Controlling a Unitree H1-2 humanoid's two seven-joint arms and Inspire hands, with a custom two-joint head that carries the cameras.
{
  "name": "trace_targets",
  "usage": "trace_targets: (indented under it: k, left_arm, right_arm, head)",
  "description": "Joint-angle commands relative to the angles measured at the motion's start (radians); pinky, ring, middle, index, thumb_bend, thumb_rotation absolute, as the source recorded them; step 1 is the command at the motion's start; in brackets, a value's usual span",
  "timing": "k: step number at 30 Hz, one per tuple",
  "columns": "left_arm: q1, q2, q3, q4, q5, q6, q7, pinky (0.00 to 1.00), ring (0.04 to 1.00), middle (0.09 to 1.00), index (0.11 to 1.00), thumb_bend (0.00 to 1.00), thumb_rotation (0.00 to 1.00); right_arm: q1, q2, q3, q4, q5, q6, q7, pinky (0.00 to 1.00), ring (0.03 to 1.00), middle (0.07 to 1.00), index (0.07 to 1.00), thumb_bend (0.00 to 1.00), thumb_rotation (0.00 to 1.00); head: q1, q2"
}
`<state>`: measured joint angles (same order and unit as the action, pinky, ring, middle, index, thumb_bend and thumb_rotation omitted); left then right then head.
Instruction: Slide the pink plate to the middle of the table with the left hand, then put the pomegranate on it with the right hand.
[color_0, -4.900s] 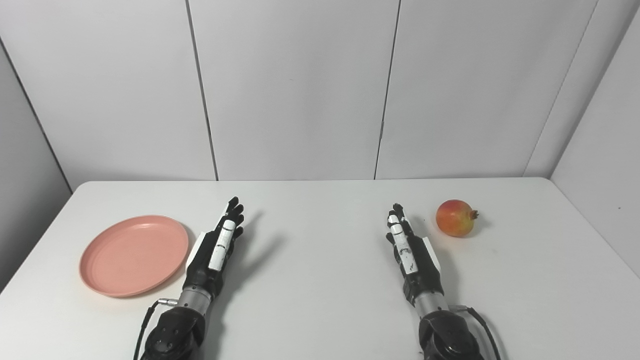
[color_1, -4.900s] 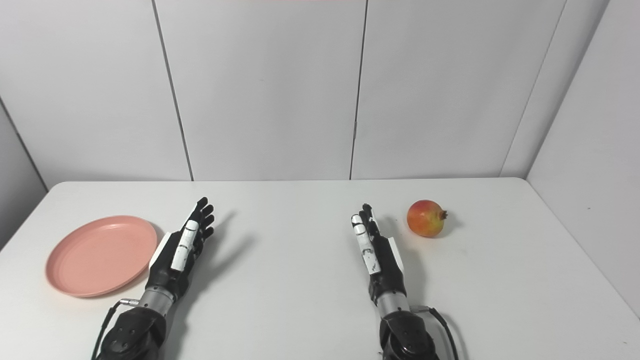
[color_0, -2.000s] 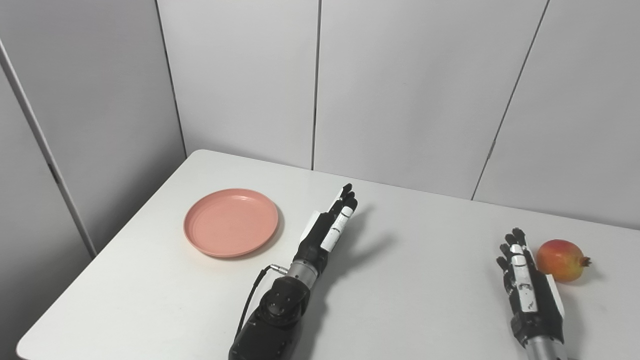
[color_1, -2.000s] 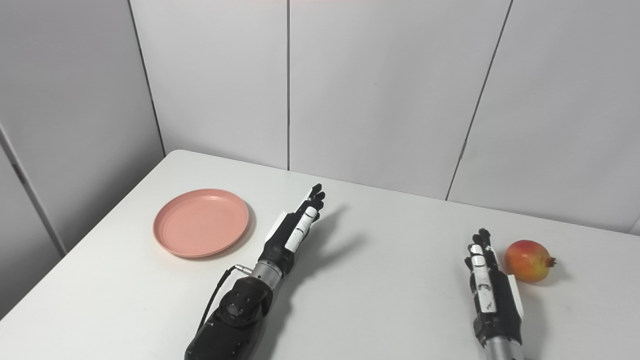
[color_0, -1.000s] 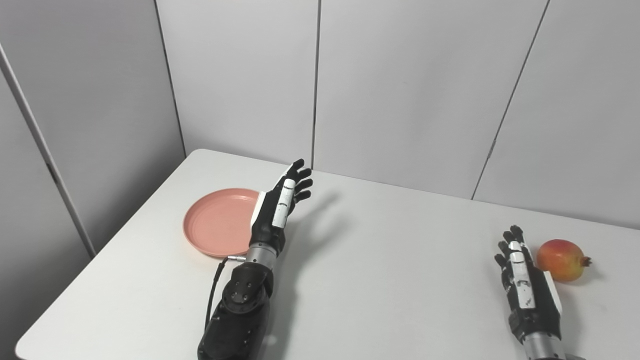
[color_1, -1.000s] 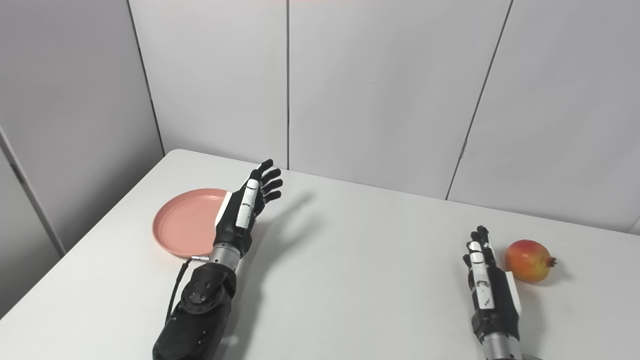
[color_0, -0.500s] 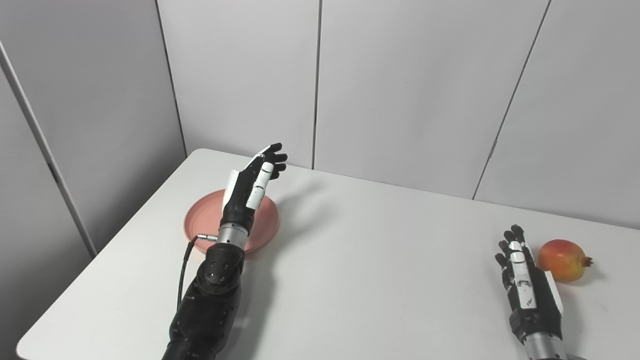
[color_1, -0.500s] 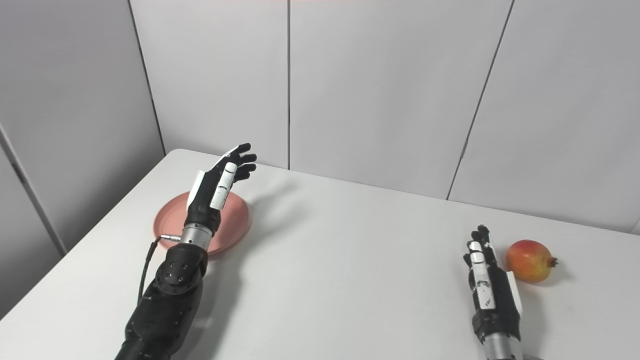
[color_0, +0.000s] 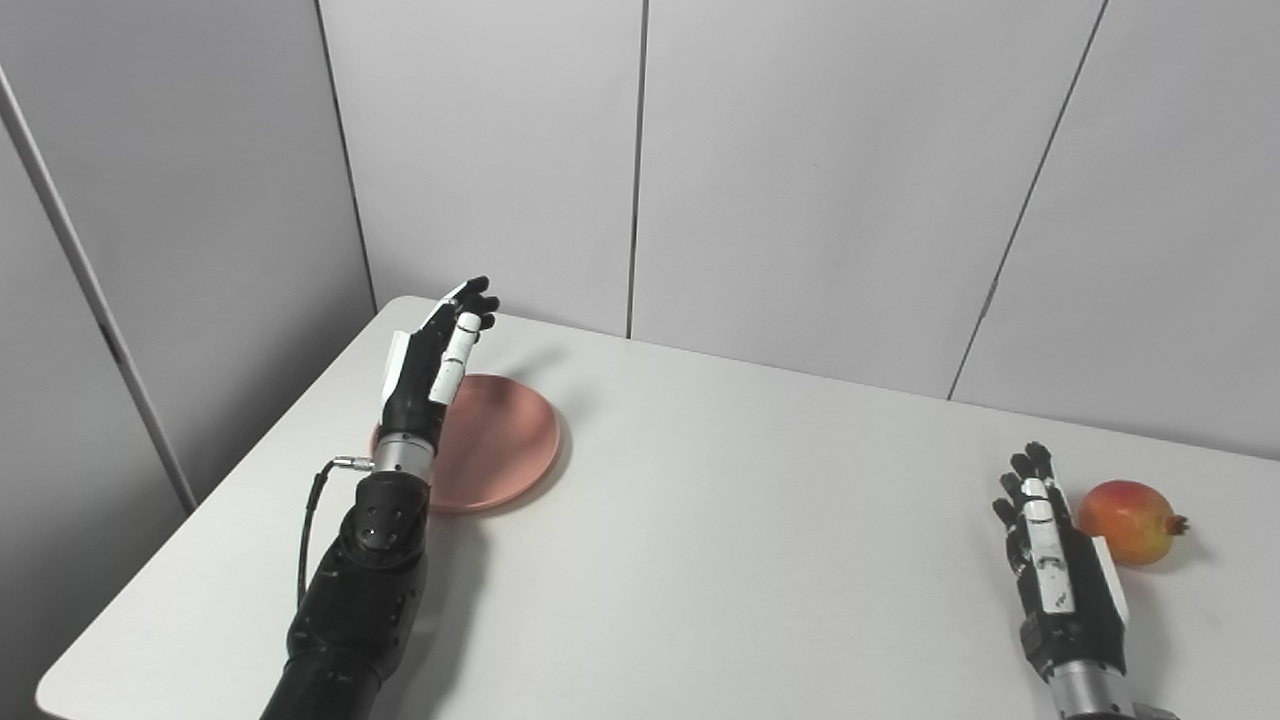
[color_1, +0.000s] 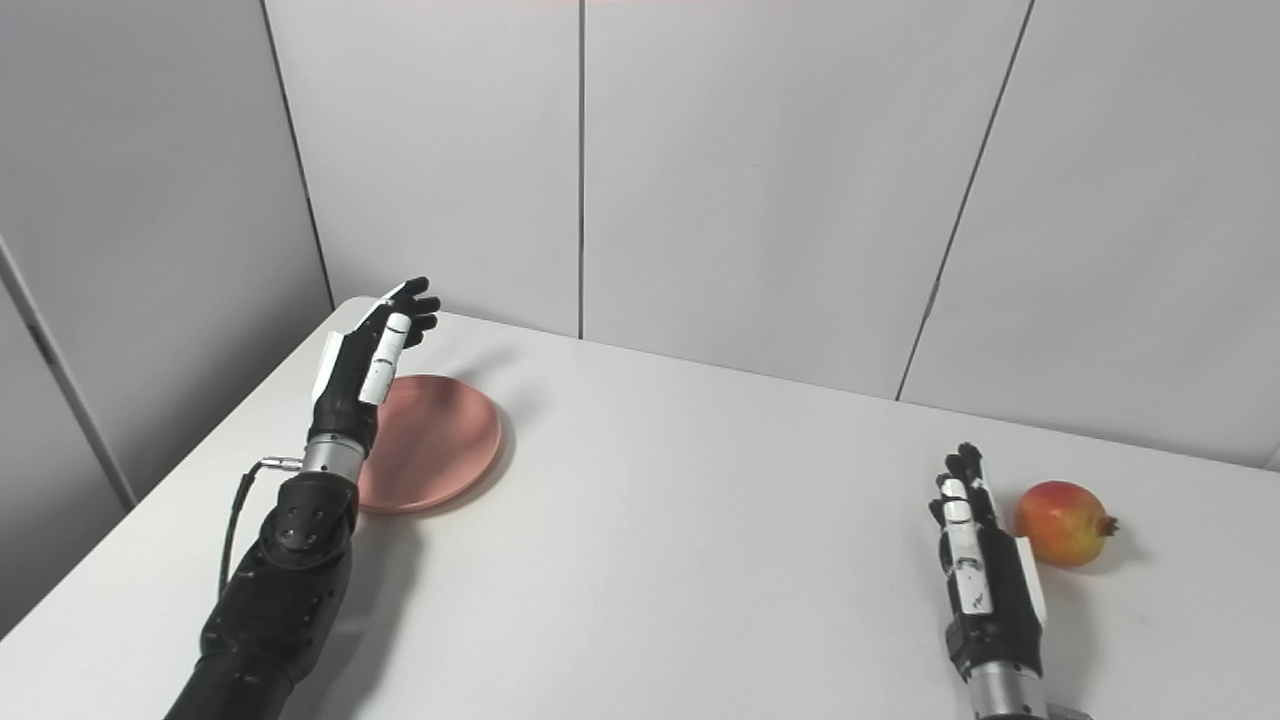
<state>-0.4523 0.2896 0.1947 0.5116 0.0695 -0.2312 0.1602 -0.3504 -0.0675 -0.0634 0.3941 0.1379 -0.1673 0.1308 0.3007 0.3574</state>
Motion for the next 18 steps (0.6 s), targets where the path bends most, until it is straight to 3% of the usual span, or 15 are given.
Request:
trace_targets:
  k: [1, 11, 18]
  left_arm:
    - [-0.059, 0.037, 0.011, -0.007, 0.018, -0.054, 0.033, 0.8, 0.789, 0.797, 0.81, 0.68, 1.0]
    - [-0.07, 0.086, 0.037, 0.084, 0.015, -0.111, 0.09, 0.75, 0.781, 0.789, 0.795, 0.72, 1.0]
    - [-0.072, 0.117, 0.055, 0.143, -0.018, -0.118, 0.08, 0.75, 0.785, 0.796, 0.799, 0.75, 1.0]
  right_arm:
    - [0.004, 0.002, -0.001, 0.016, 0.01, -0.045, 0.01, 1.0, 1.0, 1.0, 1.0, 0.48, 0.89]
    - [0.001, 0.005, -0.003, 0.025, 0.009, -0.051, 0.008, 1.0, 1.0, 1.0, 1.0, 0.49, 0.88]
    - [0.001, 0.007, -0.003, 0.024, 0.006, -0.051, 0.006, 1.0, 1.0, 1.0, 1.0, 0.49, 0.89]
  head:
    - [0.002, 0.0]
    - [0.003, -0.005]
    - [0.001, -0.008]
